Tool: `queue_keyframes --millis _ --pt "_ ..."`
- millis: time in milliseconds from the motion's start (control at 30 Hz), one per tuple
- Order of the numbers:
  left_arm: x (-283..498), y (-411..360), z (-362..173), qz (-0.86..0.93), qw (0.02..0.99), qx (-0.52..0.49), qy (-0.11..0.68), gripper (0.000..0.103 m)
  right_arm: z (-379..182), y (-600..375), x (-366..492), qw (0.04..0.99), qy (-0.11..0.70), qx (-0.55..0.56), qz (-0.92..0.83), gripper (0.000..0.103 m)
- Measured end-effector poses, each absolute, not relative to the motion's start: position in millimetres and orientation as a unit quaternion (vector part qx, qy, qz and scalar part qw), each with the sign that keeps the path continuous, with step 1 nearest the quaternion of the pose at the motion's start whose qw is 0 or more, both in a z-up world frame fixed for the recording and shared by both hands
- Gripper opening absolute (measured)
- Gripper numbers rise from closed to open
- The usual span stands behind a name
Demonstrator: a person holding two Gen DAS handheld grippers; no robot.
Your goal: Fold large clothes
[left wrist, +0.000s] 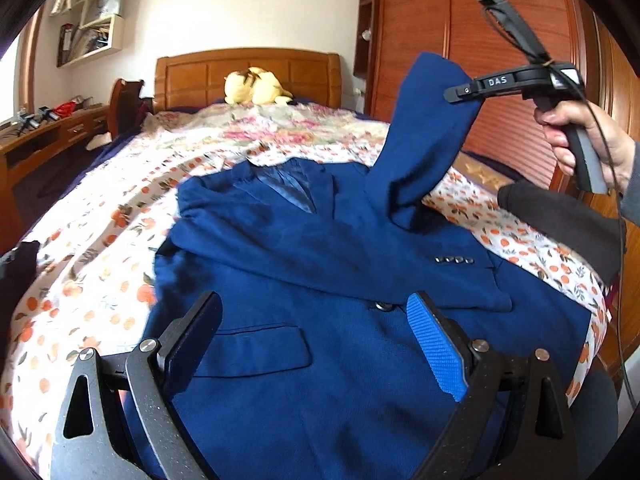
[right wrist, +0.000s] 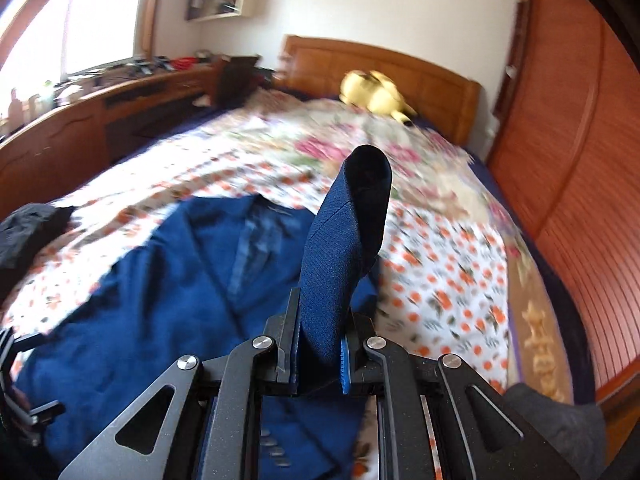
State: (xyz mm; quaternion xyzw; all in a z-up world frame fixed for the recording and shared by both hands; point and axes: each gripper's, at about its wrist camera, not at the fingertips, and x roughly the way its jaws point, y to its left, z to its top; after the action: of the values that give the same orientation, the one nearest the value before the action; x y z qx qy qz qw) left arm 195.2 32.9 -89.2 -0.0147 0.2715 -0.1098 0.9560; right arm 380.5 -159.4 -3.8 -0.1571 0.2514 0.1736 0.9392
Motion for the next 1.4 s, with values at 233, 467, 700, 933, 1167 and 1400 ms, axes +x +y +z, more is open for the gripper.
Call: queue_keyframes --millis 233,467,700,933,1167,1400 --pt "179 59 -82 -0.078 0.962 -0.021 0.259 0.094 9 -131 314 0.926 0.225 -0.175 0.246 0.014" --pt "165 74 -80 -0.068 0.961 -0.019 0.268 0.094 3 -126 275 0.908 0.236 -0.187 0.292 0.016" --pt "161 83 -76 -0.062 0.962 -0.023 0.266 0.094 -2 -141 247 0.898 0.249 -0.179 0.314 0.048" --pt "165 80 -79 -0.062 0.959 -0.024 0.274 0.094 -18 -156 246 0.898 0.267 -0.174 0.303 0.049" --pt "167 67 -85 -0.067 0.956 -0.009 0.286 0.094 -49 -183 256 0.903 0.292 -0.145 0.28 0.049" --pt "166 55 -91 -0.074 0.952 -0.003 0.298 0.094 -78 -201 253 0.907 0.308 -0.122 0.262 0.049"
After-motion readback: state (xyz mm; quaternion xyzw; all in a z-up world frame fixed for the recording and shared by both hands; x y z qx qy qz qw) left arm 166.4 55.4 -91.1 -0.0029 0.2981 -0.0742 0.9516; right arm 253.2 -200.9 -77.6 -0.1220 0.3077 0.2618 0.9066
